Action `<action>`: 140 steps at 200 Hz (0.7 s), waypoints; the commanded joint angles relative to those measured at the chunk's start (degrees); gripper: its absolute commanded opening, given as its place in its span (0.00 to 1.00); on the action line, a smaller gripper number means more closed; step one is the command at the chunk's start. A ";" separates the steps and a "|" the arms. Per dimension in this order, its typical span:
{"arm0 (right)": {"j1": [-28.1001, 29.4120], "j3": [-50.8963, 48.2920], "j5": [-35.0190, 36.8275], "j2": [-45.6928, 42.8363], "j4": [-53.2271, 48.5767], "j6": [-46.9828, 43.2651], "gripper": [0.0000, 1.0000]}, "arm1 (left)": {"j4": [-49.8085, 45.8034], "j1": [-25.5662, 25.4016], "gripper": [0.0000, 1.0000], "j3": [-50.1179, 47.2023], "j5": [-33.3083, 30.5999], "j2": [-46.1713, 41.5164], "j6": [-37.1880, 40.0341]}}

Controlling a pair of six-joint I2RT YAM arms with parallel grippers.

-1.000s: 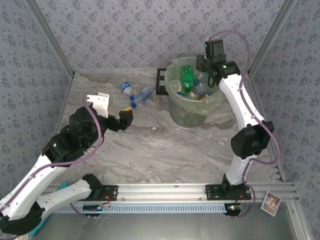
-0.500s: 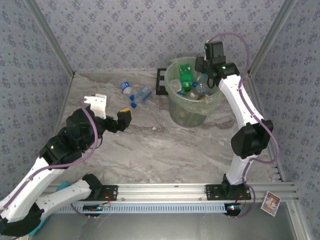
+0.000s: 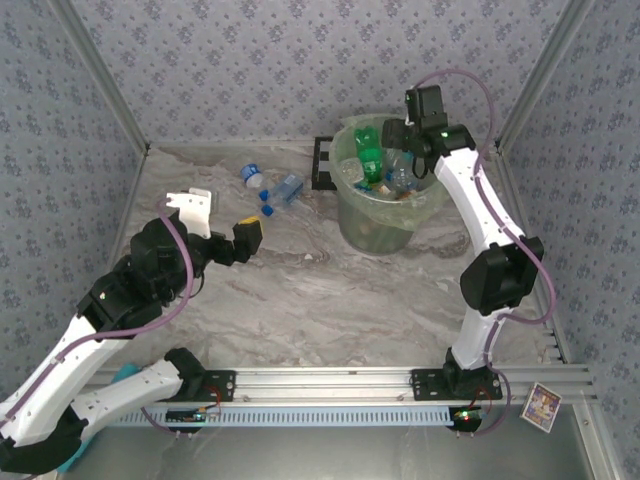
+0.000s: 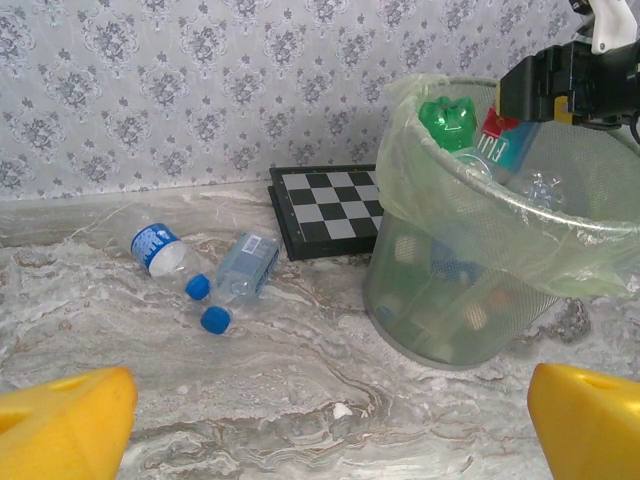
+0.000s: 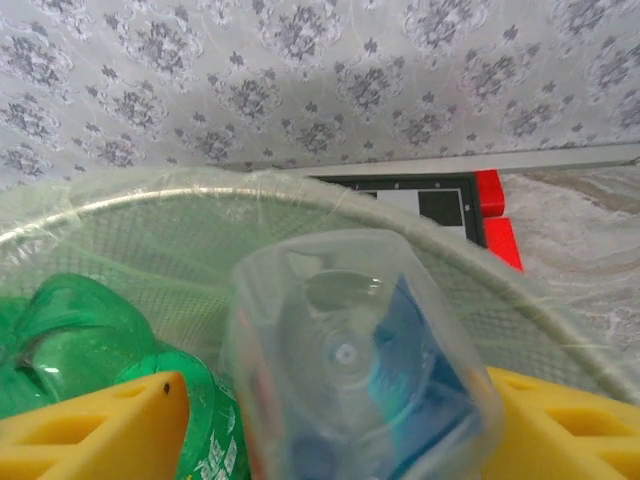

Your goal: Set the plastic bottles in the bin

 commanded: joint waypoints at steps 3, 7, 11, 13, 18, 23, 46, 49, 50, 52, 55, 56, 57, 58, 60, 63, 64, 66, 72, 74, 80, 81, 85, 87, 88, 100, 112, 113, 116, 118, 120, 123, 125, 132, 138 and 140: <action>0.21 5.54 3.45 -2.20 -2.75 -2.22 0.80 | 1.00 0.55 1.00 -0.15 -0.45 -0.23 0.09; 0.19 5.91 3.76 -2.51 -2.94 -2.48 0.81 | 0.99 0.54 1.00 -0.13 -0.50 -0.22 0.09; 0.18 6.16 4.00 -2.91 -2.99 -2.65 0.81 | 1.04 0.57 1.00 -0.14 -0.44 -0.23 0.09; 0.18 6.28 4.16 -3.07 -3.07 -2.85 0.81 | 1.07 0.57 1.00 -0.17 -0.38 -0.27 0.09; 0.24 6.55 4.53 -3.49 -2.96 -3.25 0.81 | 1.12 0.54 1.00 -0.17 -0.35 -0.23 0.09; 0.25 6.74 4.87 -3.91 -2.92 -3.65 0.81 | 1.16 0.58 1.00 -0.19 -0.41 -0.19 0.09; 0.03 7.10 4.97 -4.99 -2.76 -4.90 0.73 | 1.42 0.63 1.00 -0.30 -0.29 -0.01 0.00; 0.00 7.15 4.44 -4.99 -2.91 -4.96 0.71 | 1.51 0.64 1.00 -0.32 -0.24 0.02 -0.03; -0.04 7.17 4.21 -4.99 -2.97 -4.97 0.70 | 1.51 0.63 1.00 -0.35 -0.24 0.03 -0.02; -0.07 7.23 3.77 -4.95 -3.06 -4.97 0.68 | 1.54 0.67 1.00 -0.38 -0.24 0.04 -0.05; -0.13 7.34 3.15 -4.86 -3.31 -4.97 0.66 | 1.58 0.63 1.00 -0.31 -0.20 0.09 -0.08; -0.15 7.41 2.95 -4.84 -3.35 -4.97 0.66 | 1.59 0.63 1.00 -0.30 -0.18 0.11 -0.13; -0.16 7.41 2.76 -4.78 -3.41 -4.97 0.65 | 1.60 0.63 1.00 -0.34 -0.12 0.12 -0.11; -0.25 7.43 2.58 -4.76 -3.53 -4.97 0.65 | 1.60 0.63 1.00 -0.32 -0.10 0.17 -0.10; -0.32 7.52 2.25 -4.67 -3.60 -4.97 0.64 | 1.72 0.63 1.00 -0.37 -0.03 0.21 -0.16; -0.37 7.62 1.88 -4.46 -3.69 -4.97 0.63 | 1.81 0.65 1.00 -0.35 -0.02 0.28 -0.17; -0.40 7.67 1.83 -4.42 -3.71 -4.97 0.63 | 1.84 0.64 1.00 -0.37 0.00 0.25 -0.17; -0.49 7.71 1.73 -4.34 -3.69 -4.97 0.63 | 1.86 0.63 1.00 -0.32 0.01 0.32 -0.17; -0.47 7.81 1.72 -4.08 -3.53 -4.95 0.63 | 1.85 0.63 1.00 -0.33 0.15 0.41 -0.25; -0.47 7.83 1.61 -3.95 -3.38 -5.14 0.63 | 1.87 0.63 1.00 -0.28 0.12 0.42 -0.26; -0.34 7.86 0.75 -3.70 -3.56 -5.24 0.63 | 1.88 0.63 1.00 -0.21 0.26 0.53 -0.26; -0.30 7.88 0.60 -3.65 -3.56 -5.24 0.63 | 1.83 0.63 1.00 -0.21 0.27 0.55 -0.26; -0.15 7.90 0.08 -3.47 -3.75 -5.19 0.63 | 1.85 0.67 1.00 -0.14 0.26 0.61 -0.26; -0.06 7.90 0.01 -3.43 -3.74 -5.16 0.63 | 1.80 0.64 1.00 -0.19 0.23 0.63 -0.24; 0.02 7.90 -0.11 -3.38 -3.74 -5.15 0.63 | 1.79 0.63 1.00 -0.16 0.26 0.64 -0.21; 0.76 7.60 -0.29 -3.24 -3.78 -5.02 0.65 | 1.29 0.72 1.00 0.01 -0.15 0.95 -0.31; 1.74 6.92 -0.63 -3.31 -3.33 -4.89 0.68 | 0.35 0.82 1.00 0.16 -0.78 1.40 -0.59; 1.80 6.84 -0.65 -3.32 -3.27 -4.84 0.69 | 0.23 0.81 1.00 0.24 -0.82 1.43 -0.60; 2.03 6.66 -0.75 -3.47 -3.15 -4.74 0.70 | 0.06 0.85 1.00 0.30 -0.97 1.57 -0.68; 2.20 6.53 -0.81 -3.56 -3.06 -4.65 0.70 | -0.14 0.88 1.00 0.27 -1.02 1.75 -0.74; 2.31 6.39 -0.91 -3.58 -2.97 -4.58 0.71 | -0.21 0.93 1.00 0.26 -1.14 1.77 -0.78; 2.51 6.22 -1.01 -3.78 -2.88 -4.50 0.71 | -0.48 1.00 1.00 0.30 -1.26 1.92 -0.91; 2.61 6.12 -1.09 -3.83 -2.80 -4.39 0.72 | -0.61 1.09 1.00 0.22 -1.31 2.05 -1.00; 3.15 5.74 -1.44 -4.34 -2.56 -4.20 0.73 | -0.97 1.38 1.00 0.18 -1.44 2.43 -1.30; 3.66 5.34 -1.56 -4.80 -2.40 -4.12 0.75 | -1.33 1.81 1.00 0.10 -1.05 2.79 -1.53; 3.86 5.22 -1.56 -4.99 -2.33 -4.10 0.75 | -1.43 1.91 1.00 0.09 -0.86 2.93 -1.57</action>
